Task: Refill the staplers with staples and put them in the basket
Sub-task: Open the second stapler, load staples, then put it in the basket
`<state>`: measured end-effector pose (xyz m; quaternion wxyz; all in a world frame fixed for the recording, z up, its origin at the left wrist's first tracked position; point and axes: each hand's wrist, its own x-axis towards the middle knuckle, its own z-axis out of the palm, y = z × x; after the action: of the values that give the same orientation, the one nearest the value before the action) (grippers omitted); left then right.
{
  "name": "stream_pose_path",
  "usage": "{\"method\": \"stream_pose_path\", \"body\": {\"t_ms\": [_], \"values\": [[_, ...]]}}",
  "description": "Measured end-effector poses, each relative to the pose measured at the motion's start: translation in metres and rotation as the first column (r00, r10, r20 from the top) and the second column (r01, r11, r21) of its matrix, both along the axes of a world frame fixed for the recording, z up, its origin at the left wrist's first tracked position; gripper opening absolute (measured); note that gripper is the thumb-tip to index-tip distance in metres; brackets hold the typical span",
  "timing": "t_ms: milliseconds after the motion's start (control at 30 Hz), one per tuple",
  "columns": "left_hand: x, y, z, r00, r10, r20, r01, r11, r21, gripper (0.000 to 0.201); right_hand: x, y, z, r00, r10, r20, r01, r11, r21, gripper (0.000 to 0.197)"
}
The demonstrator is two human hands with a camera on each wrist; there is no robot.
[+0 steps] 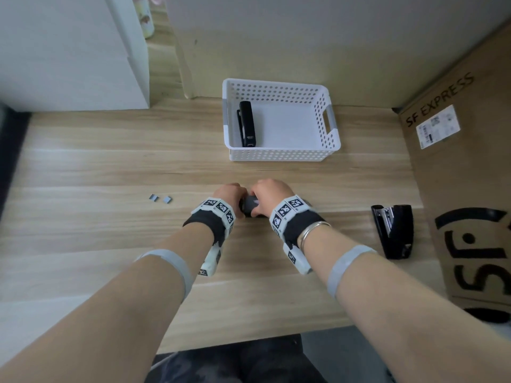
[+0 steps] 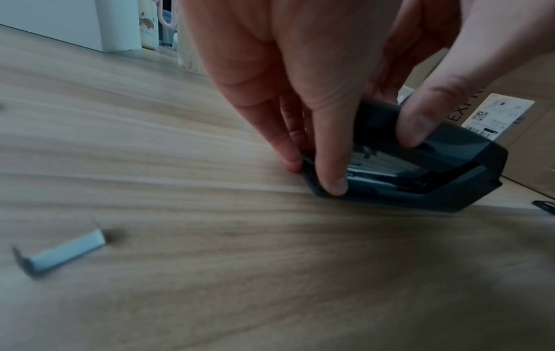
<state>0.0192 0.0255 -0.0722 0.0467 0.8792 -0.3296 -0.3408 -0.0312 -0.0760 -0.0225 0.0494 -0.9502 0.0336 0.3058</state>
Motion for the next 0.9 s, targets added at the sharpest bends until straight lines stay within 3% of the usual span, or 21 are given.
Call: {"method": "stream_pose_path", "body": {"t_ms": [200,333,467,633,900], "values": [[-0.001,0.002,0.000,1.000,0.026,-0.017,-0.026,0.999,-0.032,0.046,-0.004,-0.008,0.002,0.999,-0.026,0.034,0.023,0.996,0.089,0.040],[-0.002,0.005,0.002,0.998,0.052,-0.025,-0.054,0.997,-0.062,0.038,-0.011,-0.027,0.012,0.993,-0.116,0.017,0.112,0.983,0.145,0.050],[0.002,0.005,0.007,0.987,0.156,-0.029,-0.158,0.981,-0.116,0.036,-0.023,-0.045,0.004,0.980,-0.186,-0.078,0.190,0.980,0.052,0.064],[0.012,0.006,0.011,0.947,0.321,0.028,-0.302,0.915,-0.266,0.034,-0.030,-0.046,-0.013,0.983,-0.174,-0.060,0.172,0.984,-0.035,0.040],[0.039,0.000,0.033,0.902,0.394,0.175,-0.276,0.839,-0.469,0.029,-0.027,-0.056,-0.007,0.978,-0.194,0.070,0.198,0.979,-0.055,0.032]]}}
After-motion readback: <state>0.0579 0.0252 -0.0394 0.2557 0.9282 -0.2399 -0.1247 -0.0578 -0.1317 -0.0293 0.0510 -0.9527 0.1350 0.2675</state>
